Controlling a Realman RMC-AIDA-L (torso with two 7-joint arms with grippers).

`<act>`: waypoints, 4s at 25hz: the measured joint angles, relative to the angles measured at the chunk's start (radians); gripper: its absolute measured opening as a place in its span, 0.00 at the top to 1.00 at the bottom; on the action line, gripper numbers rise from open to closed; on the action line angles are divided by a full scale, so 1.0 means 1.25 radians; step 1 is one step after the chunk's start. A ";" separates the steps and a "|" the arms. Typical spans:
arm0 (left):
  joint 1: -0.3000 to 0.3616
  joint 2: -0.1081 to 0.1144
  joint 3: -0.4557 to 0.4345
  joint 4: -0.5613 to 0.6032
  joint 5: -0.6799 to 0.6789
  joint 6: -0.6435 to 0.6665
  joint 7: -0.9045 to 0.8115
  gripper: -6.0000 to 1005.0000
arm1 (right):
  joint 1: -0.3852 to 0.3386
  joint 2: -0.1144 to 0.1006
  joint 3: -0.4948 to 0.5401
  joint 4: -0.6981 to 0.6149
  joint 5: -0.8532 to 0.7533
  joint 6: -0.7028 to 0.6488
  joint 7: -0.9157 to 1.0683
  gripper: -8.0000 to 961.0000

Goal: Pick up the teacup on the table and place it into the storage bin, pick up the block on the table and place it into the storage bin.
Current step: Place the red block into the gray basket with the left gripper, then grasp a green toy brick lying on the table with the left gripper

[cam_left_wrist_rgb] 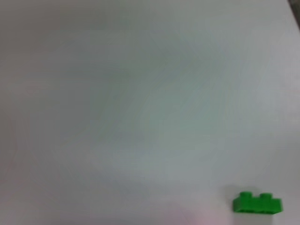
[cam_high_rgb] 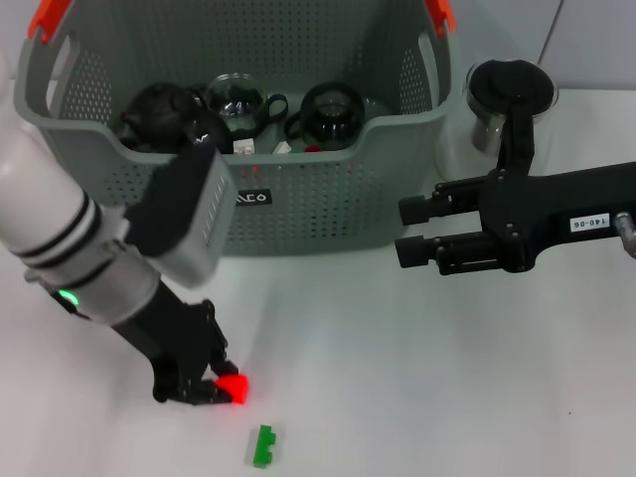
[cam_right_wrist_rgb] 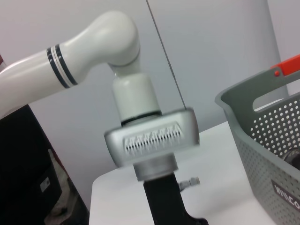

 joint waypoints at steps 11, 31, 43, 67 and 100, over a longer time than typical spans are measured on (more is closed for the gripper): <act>-0.032 0.020 -0.129 0.041 -0.033 0.142 0.038 0.76 | -0.004 -0.002 0.018 0.000 0.000 -0.004 -0.016 0.33; -0.193 0.104 -0.372 0.035 -0.170 0.171 -0.045 0.76 | -0.007 -0.008 0.059 0.000 0.001 -0.045 -0.033 0.33; -0.240 0.134 -0.361 -0.113 -0.168 -0.187 -0.289 0.75 | -0.008 -0.012 0.069 0.004 0.001 -0.054 -0.052 0.33; -0.176 0.109 -0.326 -0.154 -0.148 -0.342 -0.536 0.62 | -0.012 -0.006 0.065 0.011 -0.005 -0.062 -0.105 0.33; 0.035 -0.017 0.052 0.386 0.001 0.268 -0.742 0.04 | -0.027 -0.005 0.129 0.021 0.001 -0.071 -0.144 0.33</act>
